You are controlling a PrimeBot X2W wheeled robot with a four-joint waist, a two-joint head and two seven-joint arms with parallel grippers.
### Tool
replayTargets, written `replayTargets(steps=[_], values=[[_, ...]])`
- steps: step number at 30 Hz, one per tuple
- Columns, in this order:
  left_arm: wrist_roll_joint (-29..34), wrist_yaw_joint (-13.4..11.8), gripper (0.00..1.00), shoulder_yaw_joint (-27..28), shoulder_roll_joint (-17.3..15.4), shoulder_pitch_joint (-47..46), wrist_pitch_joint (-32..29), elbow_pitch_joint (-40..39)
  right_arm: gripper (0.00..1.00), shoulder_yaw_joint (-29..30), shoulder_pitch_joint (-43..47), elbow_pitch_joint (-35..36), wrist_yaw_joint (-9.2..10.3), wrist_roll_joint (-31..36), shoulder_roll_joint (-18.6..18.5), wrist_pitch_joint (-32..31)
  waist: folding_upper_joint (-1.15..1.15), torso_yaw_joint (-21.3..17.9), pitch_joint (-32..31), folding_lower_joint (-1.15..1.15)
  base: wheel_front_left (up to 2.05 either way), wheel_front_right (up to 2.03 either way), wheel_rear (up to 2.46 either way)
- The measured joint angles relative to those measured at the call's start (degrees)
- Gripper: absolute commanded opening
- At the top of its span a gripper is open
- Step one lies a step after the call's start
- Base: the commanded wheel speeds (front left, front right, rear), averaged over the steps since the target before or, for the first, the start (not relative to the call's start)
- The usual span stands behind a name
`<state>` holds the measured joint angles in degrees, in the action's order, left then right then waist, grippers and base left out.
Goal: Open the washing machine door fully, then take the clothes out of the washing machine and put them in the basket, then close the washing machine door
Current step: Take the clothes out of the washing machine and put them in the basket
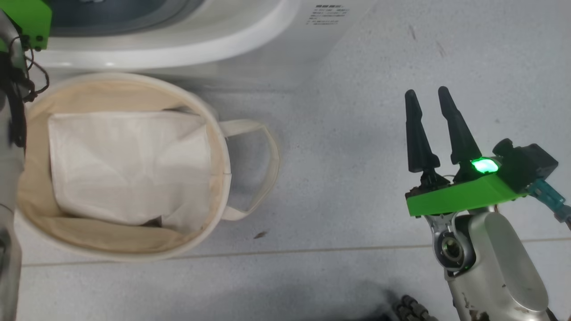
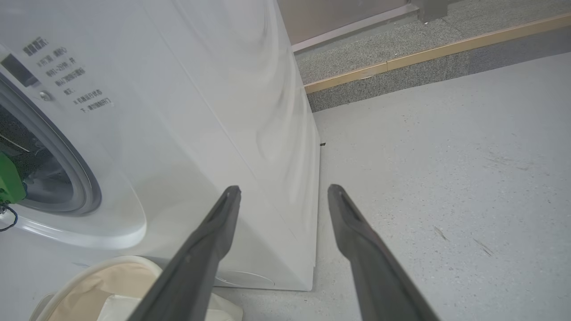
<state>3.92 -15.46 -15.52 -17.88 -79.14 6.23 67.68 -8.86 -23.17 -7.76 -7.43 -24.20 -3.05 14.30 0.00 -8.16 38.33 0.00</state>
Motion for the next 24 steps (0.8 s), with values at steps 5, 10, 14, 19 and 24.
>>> replayTargets(steps=[5,10,14,19,24], values=[[-2.90,0.94,0.00,1.59,1.32,1.48,6.60,-1.38,1.00,0.81,0.10,-0.02,0.00,0.00,0.00,0.00,0.00,0.10,-2.77,0.00,0.00,0.00,0.00],[-6.15,2.98,0.00,2.48,3.49,7.04,8.06,-8.45,1.00,1.59,1.09,-0.07,0.00,0.01,0.00,0.00,0.00,0.51,-6.38,0.00,0.00,0.00,0.00],[-7.89,3.90,0.00,3.19,4.25,14.29,8.13,-21.64,1.00,2.16,2.74,-0.25,0.00,0.51,0.00,0.00,0.00,1.10,-9.43,0.00,0.00,0.00,0.00],[-9.25,3.88,0.00,4.48,4.33,25.41,8.43,-36.55,1.00,2.38,4.14,-0.75,0.00,1.09,0.00,0.00,0.00,1.90,-13.48,0.00,0.00,0.00,0.00],[-9.72,3.88,0.00,5.98,5.05,34.17,8.43,-49.51,1.00,2.48,6.23,-1.14,0.00,1.69,0.00,0.00,0.00,2.84,-17.31,0.00,0.00,0.00,0.00]])
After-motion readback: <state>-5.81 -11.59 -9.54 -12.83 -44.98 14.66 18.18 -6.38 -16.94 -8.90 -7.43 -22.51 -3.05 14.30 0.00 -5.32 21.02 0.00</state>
